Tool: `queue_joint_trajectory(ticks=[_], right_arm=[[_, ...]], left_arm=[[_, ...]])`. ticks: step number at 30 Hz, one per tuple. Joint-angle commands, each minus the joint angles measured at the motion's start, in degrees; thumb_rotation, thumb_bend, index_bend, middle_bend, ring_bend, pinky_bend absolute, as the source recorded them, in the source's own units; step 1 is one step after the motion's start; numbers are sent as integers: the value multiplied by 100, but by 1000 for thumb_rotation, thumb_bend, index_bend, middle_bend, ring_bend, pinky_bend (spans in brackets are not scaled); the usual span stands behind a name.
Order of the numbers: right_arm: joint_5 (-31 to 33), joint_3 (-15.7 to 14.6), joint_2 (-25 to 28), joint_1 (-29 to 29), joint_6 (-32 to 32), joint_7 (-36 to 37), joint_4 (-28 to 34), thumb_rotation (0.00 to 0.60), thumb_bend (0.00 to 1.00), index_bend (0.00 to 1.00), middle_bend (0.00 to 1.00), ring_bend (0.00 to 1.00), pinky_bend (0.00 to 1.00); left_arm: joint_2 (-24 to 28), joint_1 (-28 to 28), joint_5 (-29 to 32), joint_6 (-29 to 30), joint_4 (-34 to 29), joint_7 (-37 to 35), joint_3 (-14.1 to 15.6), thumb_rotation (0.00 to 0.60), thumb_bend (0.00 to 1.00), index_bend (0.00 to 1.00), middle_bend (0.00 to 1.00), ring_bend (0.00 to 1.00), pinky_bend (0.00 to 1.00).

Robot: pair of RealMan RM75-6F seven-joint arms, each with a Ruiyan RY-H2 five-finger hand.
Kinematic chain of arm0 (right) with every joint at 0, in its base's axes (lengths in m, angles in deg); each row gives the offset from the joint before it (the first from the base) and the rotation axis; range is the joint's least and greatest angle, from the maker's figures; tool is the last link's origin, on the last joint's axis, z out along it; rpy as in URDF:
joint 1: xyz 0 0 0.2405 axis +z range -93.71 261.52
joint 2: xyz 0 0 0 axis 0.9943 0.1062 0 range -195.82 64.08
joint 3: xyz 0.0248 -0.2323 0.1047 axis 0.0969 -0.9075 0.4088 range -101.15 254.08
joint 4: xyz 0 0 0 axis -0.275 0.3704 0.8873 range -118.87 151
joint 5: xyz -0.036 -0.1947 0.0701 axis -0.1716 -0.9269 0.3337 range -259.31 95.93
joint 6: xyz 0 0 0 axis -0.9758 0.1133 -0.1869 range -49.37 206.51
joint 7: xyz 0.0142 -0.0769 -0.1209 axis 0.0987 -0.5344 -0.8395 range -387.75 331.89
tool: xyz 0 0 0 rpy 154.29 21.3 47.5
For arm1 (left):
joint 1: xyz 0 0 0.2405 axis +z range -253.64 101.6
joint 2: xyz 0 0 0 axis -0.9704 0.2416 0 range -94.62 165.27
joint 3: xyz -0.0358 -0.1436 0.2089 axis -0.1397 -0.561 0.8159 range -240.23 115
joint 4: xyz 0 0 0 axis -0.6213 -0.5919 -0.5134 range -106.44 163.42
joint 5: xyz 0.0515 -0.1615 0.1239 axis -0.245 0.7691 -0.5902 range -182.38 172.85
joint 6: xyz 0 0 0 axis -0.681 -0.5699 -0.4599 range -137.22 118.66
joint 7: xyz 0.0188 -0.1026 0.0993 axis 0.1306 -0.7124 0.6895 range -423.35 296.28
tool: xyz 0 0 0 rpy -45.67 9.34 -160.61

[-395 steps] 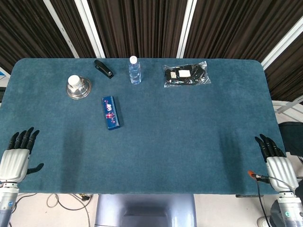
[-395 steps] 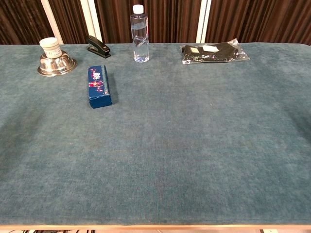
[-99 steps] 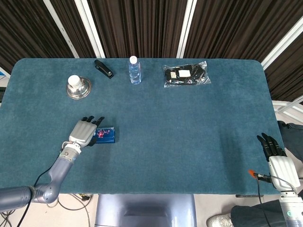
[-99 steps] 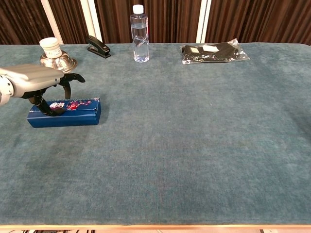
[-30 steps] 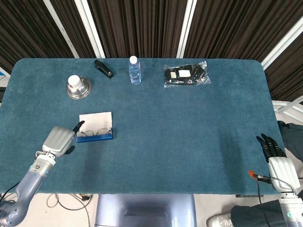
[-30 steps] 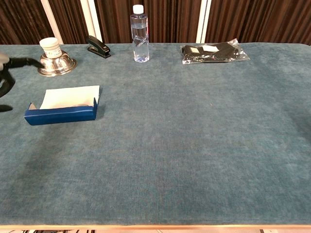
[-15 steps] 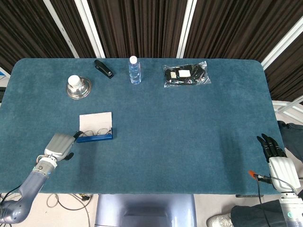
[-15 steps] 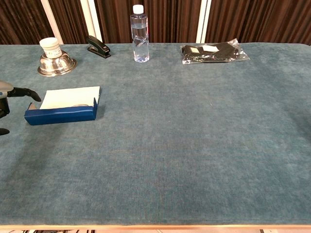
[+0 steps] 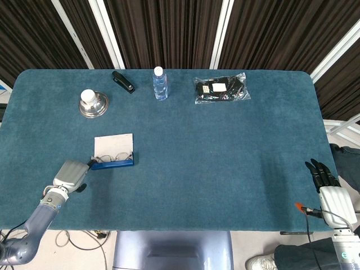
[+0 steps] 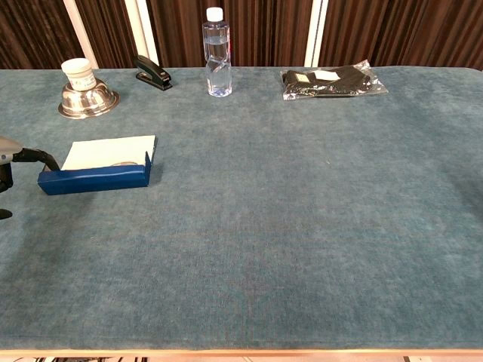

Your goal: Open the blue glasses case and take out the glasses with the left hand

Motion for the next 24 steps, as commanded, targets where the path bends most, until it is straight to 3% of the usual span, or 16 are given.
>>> queue_joint_trajectory(ticks=[1,13,24], right_arm=[[-6,1,-2,-4,-11,-6,0,600,52,0,0,0,225],[-2,9,0,1,-12,-4,11,600,50,0,0,0,225],[-4,6,-6,-5,-19,3,-2,600,52,0,0,0,225]], left_arm=[[74,-29,42,-63,-171,16,21,600,287,186,878,821,911],[300,-160,104,-205,-735,39,56,600,287,218,884,826,911],[116,-451,181,-331,-990,265,11,600,286,229,884,826,911]])
